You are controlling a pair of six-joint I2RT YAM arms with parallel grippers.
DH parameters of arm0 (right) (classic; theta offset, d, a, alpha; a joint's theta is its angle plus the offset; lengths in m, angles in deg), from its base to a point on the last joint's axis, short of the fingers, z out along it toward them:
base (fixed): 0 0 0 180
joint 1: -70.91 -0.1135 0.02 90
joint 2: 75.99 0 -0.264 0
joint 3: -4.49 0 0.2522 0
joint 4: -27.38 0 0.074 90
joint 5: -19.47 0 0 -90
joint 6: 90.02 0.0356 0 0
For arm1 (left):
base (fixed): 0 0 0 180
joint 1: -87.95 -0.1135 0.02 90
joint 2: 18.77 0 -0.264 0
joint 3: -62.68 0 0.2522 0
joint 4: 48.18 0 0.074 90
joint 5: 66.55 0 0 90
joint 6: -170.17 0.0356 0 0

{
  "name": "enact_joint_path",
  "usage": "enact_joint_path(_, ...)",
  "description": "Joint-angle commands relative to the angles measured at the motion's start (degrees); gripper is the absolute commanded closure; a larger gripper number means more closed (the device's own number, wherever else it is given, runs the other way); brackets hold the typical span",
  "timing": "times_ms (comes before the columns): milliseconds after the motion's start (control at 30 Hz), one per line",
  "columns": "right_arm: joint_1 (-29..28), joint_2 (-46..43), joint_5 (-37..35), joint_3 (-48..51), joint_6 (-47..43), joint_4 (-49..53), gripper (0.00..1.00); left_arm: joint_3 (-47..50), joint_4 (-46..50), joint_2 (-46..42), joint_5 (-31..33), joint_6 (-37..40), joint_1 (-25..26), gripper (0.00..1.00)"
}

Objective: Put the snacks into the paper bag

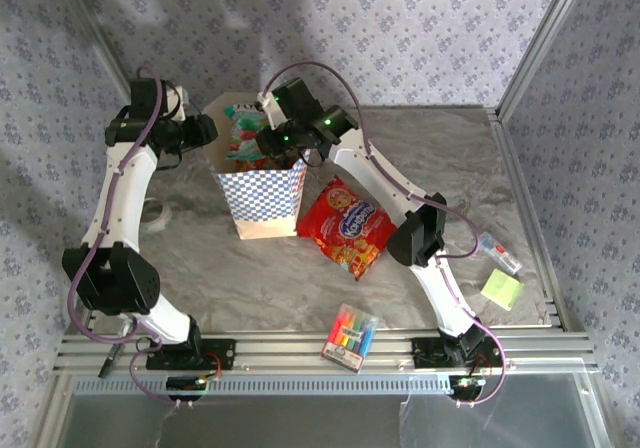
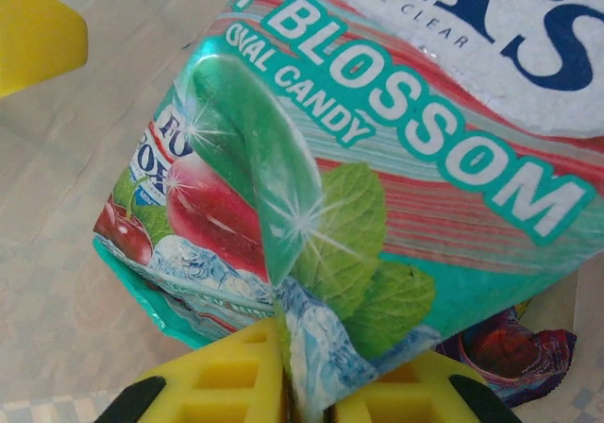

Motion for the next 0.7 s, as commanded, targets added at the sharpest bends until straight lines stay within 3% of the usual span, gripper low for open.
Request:
enact_joint_path(0,0.16,-0.21,-0.56,-2.92,-0.64,0.33,0.84,-1.48,-0.87,0.71,-1.52,0.37,-0.54,0.44)
enact_joint_path(133,0.11,-0.31,-0.47,-3.01,-0.50,0.60,0.82,-1.48,-0.93,0.76,-1.61,0.29,-0.53,0.44)
enact_joint_path(333,0.15,-0.83,-0.19,-3.80,-0.01,1.44,0.53,-1.48,-0.65,0.90,-1.74,0.37,-0.54,0.44)
enact_joint_path(667,-0.02,-2.45,0.46,-3.82,0.03,2.18,0.56,-1.55,-0.69,0.98,-2.23,0.02,-0.51,0.44)
